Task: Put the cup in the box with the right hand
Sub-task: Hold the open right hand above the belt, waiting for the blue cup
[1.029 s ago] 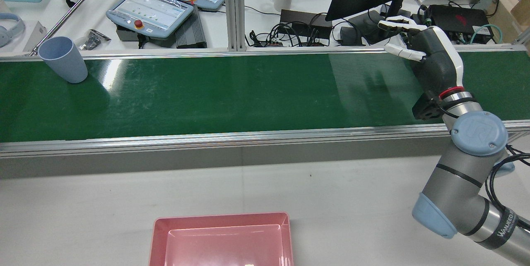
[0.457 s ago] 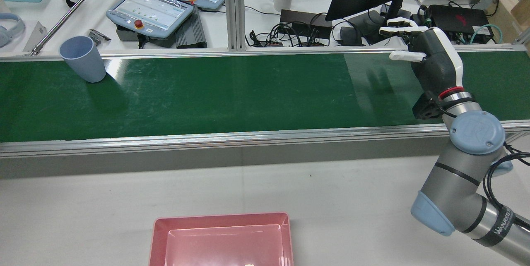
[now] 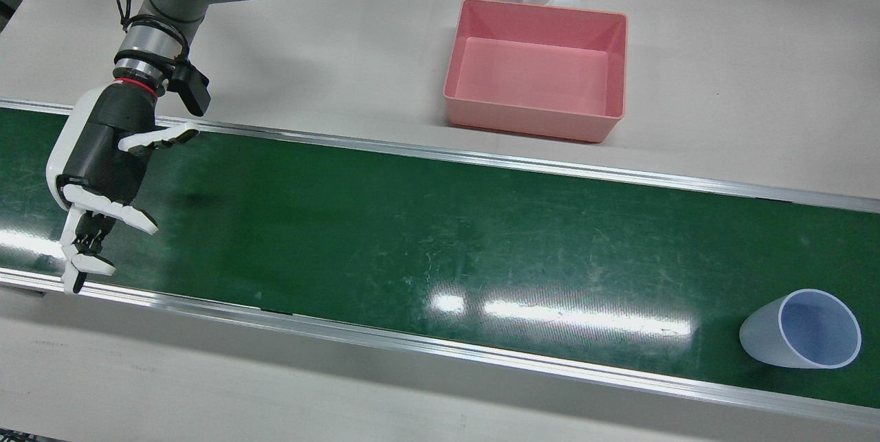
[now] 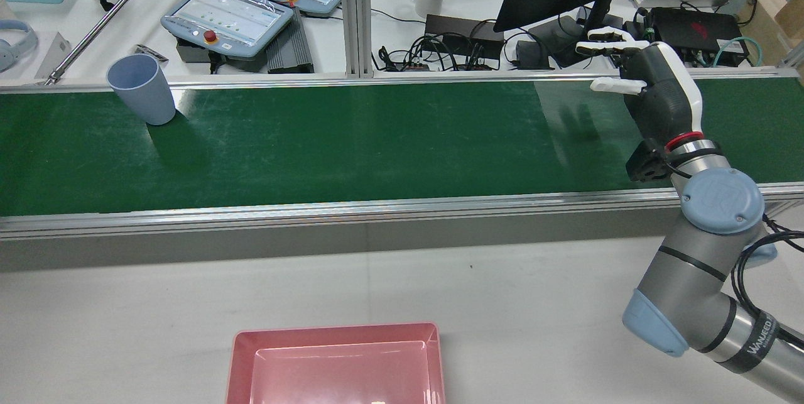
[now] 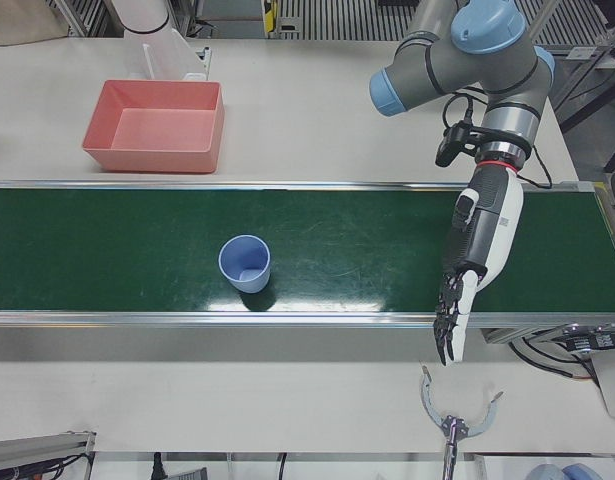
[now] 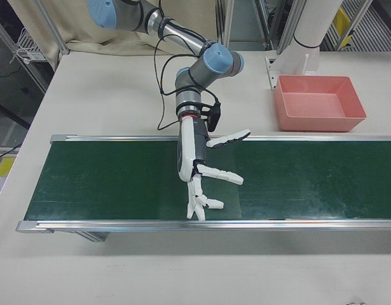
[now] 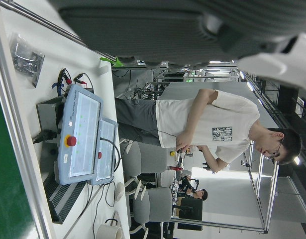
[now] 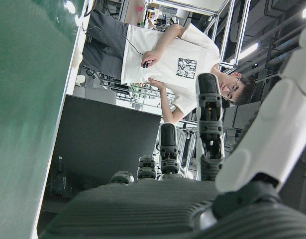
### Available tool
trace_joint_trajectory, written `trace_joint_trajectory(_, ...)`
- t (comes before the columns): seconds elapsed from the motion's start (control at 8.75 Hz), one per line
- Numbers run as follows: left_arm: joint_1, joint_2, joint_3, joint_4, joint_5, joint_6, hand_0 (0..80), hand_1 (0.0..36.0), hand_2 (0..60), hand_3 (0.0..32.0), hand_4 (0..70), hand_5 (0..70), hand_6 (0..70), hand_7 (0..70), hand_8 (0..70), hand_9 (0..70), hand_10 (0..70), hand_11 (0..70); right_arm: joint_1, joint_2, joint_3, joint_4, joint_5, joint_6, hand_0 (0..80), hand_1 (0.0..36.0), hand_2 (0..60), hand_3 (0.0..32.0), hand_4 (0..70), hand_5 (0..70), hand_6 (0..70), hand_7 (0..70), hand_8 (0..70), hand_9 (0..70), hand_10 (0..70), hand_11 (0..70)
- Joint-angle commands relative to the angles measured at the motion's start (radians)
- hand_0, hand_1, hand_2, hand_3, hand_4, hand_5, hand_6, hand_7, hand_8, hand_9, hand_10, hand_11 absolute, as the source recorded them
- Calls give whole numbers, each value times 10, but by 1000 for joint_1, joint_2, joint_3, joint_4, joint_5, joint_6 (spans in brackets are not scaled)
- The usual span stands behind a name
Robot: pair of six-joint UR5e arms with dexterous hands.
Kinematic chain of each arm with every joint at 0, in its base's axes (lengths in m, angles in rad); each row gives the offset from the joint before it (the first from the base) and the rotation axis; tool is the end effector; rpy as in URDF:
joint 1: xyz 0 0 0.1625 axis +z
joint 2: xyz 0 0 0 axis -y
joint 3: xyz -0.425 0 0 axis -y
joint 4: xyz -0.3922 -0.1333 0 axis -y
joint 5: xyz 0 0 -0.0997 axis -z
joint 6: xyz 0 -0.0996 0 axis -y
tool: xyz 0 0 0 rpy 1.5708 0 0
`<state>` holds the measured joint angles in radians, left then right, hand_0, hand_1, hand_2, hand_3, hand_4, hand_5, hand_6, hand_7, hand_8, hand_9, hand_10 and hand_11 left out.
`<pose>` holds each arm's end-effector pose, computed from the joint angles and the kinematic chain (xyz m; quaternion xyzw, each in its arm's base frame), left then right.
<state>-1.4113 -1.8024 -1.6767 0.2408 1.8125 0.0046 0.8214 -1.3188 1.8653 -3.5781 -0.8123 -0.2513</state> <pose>-0.0170 -0.5836 0.5362 -0.1377 0.7266 -0.6576 0.1436 -0.2091 -0.5210 0.4614 0.0688 -0.7315 0.6761 0.0553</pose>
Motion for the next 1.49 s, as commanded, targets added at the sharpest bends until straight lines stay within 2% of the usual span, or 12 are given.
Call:
trace_joint_trajectory(0.0,0,0,0,0,-1,0,0,0,0,0,0,0,0,0,0,0,0,0,15,1,-9,12,-2,-5,479,0,0,0,560,5,77,427,30,117,18,25)
trace_joint_trajectory(0.11,0,0,0,0,-1,0,0,0,0,0,0,0,0,0,0,0,0,0,15,3,-9,12,-2,-5,479,0,0,0,563,4,75,433,34,122,17,24)
trace_joint_trajectory(0.23,0,0,0,0,-1,0,0,0,0,0,0,0,0,0,0,0,0,0,15,3,-9,12,-4,-5,477,0,0,14,536,4,72,446,39,129,12,16)
trace_joint_trajectory(0.46,0,0,0,0,-1,0,0,0,0,0,0,0,0,0,0,0,0,0,15,3,-9,12,-5,-5,470,0,0,94,464,4,64,443,36,127,5,6)
trace_joint_trajectory(0.57,0,0,0,0,1,0,0,0,0,0,0,0,0,0,0,0,0,0,15,3,-9,12,-5,-6,472,0,0,140,449,5,59,440,38,128,3,3)
trace_joint_trajectory(0.69,0,-2,0,0,-1,0,0,0,0,0,0,0,0,0,0,0,0,0,15,1,-9,10,-5,-5,472,0,0,240,354,9,48,423,38,125,0,0)
trace_joint_trajectory(0.8,0,0,0,0,-1,0,0,0,0,0,0,0,0,0,0,0,0,0,15,3,-17,10,-5,-5,473,0,0,320,263,14,37,404,39,122,0,0)
trace_joint_trajectory(0.91,0,0,0,0,-1,0,0,0,0,0,0,0,0,0,0,0,0,0,16,3,-20,12,-5,-5,474,0,0,320,216,17,31,387,39,119,0,0)
trace_joint_trajectory(1.14,0,0,-1,0,-1,0,0,0,0,0,0,0,0,0,0,0,0,0,18,3,-21,12,-4,-5,475,0,0,320,194,19,28,370,38,115,0,0)
trace_joint_trajectory(1.26,0,0,-2,0,-1,0,0,0,0,0,0,0,0,0,0,0,0,0,22,3,-21,12,-5,-6,477,0,0,320,230,18,32,379,38,118,0,0)
trace_joint_trajectory(1.37,0,0,-2,0,1,0,0,0,0,0,0,0,0,0,0,0,0,0,25,3,-21,12,-5,-6,479,0,0,298,292,15,36,378,38,117,0,0)
